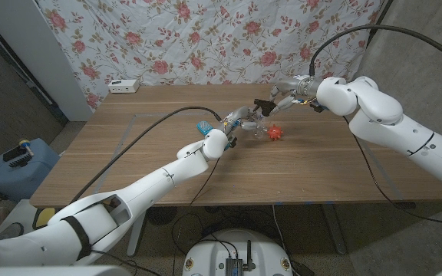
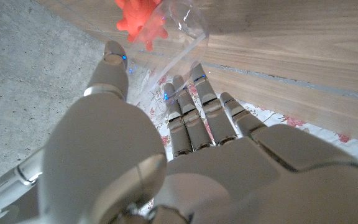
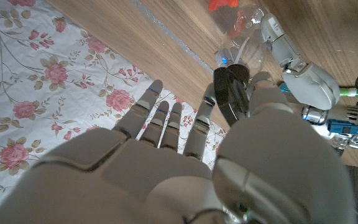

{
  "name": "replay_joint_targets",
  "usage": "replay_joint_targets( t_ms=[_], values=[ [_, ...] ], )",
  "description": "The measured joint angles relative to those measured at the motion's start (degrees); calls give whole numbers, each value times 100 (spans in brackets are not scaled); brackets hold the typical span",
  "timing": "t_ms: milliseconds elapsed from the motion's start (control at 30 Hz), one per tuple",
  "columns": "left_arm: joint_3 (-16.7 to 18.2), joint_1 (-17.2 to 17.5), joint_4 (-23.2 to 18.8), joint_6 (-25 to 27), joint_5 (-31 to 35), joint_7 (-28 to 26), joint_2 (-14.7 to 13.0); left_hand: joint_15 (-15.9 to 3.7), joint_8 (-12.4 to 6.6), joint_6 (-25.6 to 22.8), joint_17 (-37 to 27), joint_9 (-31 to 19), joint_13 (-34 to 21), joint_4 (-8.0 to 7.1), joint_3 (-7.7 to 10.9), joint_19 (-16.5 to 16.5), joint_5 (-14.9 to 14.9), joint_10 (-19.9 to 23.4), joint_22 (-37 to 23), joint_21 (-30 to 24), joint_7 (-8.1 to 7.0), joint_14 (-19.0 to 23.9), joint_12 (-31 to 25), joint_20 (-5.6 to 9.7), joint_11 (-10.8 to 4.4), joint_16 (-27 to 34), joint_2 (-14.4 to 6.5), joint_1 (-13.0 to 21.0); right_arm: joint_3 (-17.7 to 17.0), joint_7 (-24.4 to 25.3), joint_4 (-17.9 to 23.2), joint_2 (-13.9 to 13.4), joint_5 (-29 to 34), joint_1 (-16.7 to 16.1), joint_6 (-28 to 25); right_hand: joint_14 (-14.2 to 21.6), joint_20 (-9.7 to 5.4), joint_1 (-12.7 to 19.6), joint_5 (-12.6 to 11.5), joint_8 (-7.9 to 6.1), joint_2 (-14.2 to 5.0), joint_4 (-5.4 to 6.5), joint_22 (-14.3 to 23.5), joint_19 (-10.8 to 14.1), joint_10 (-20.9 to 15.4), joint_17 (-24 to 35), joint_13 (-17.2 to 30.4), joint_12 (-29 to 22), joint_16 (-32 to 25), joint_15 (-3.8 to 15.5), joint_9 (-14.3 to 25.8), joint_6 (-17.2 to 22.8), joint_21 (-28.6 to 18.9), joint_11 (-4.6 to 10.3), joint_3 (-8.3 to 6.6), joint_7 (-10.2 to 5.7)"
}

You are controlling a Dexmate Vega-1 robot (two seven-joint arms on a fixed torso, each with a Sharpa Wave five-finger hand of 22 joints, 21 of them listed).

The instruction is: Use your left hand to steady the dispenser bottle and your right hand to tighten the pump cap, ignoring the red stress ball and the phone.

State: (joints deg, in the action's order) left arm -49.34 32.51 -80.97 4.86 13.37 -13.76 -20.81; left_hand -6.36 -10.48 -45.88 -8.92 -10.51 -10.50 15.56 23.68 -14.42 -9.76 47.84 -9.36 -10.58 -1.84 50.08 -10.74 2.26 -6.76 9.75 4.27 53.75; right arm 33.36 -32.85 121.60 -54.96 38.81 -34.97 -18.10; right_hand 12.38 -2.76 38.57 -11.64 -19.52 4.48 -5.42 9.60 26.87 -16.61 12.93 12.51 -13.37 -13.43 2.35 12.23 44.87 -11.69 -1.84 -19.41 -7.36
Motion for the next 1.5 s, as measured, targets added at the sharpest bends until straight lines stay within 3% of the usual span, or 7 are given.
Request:
replay_joint_targets(
  t_ms=[433, 1000, 1500],
  values=[
    [0, -23, 56, 1, -20, 7, 8, 0, 7, 0, -4, -2, -3, 0, 0, 0, -9, 0, 0, 0, 0, 0, -8, 0, 0, -10, 0, 0, 98, 44, 124, 126, 256, -62, -459, 277, 57, -400, 29, -189, -54, 132, 16, 234, -395, -1, 1, -72, -99, -10, -25, 648, 0, -23, 132, 180],
    [2, -79, 176, -91, -45, 11, 39, 0, -16, 0, -2, -3, -5, -1, -1, 0, -24, 0, 0, 0, 0, 0, -8, 0, 0, 2, 0, 0, 213, 252, 233, 315, 607, -168, -937, 615, 103, -503, 63, -465, -158, 69, 16, 491, -849, -16, -27, -128, -162, 0, -80, 1731, 0, -10, 196, 315],
    [-12, -132, 278, -148, -56, 15, 80, 0, -13, 0, 0, 0, -4, -1, -1, 0, -19, 0, 0, 0, 0, 0, -4, 0, 0, 1, 0, 0, 241, 441, 265, 422, 740, -241, -1181, 676, 93, -464, 62, -465, -242, 43, 16, 542, -921, -15, -26, -128, -162, 0, -106, 1830, 1, 20, 170, 317]
  ],
)
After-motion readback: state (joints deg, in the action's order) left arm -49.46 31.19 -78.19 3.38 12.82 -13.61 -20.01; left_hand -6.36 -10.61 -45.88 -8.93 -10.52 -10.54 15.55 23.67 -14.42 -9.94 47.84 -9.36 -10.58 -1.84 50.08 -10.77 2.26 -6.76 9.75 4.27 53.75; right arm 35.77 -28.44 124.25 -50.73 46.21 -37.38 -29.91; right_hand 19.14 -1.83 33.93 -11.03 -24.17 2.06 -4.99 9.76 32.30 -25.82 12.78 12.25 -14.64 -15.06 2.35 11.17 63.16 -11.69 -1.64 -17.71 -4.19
